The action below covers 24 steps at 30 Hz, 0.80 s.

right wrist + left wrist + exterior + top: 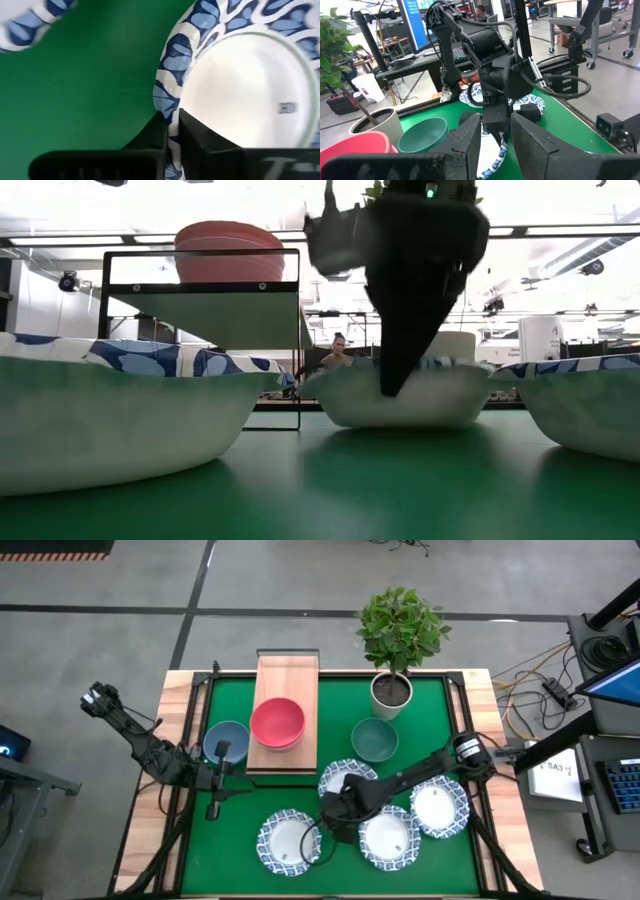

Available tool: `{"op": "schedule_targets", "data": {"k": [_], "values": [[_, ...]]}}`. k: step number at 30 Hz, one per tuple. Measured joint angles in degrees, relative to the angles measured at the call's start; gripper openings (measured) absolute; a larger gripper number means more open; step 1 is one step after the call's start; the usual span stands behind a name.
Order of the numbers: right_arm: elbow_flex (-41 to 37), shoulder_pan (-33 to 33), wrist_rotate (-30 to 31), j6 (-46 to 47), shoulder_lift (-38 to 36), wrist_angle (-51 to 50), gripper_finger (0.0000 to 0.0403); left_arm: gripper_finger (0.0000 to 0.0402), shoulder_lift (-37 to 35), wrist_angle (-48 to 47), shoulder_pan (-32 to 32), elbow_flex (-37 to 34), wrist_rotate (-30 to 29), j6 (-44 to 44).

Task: Place and stack bowls onto a shelf
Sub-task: Put the white patterned bowl on the shelf

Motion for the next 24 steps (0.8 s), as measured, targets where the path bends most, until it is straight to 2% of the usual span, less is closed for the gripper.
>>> {"op": "schedule_targets", "data": {"k": [9,16,21,24], "values": [[0.11,0.12,-3.88,1.08,-10.54,-0.22,0.0009,0.0091,-0.07,0.36,0.00,0.00,0.00,-0.02],[0.11,3.48,-3.12,-1.00,-19.02,4.35,0.0009,0.0091,-0.92,1.32,0.00,0.00,0.00,-0.02],[0.12,6.00,1.39,-9.40,-23.43,11.94,0.0009,0.0091,-2.18,3.58,0.00,0.00,0.02,-0.44],[0.20,6.43,6.41,-16.37,-25.40,14.18,0.0009,0.0091,-2.90,5.02,0.00,0.00,0.02,-0.44]]}}
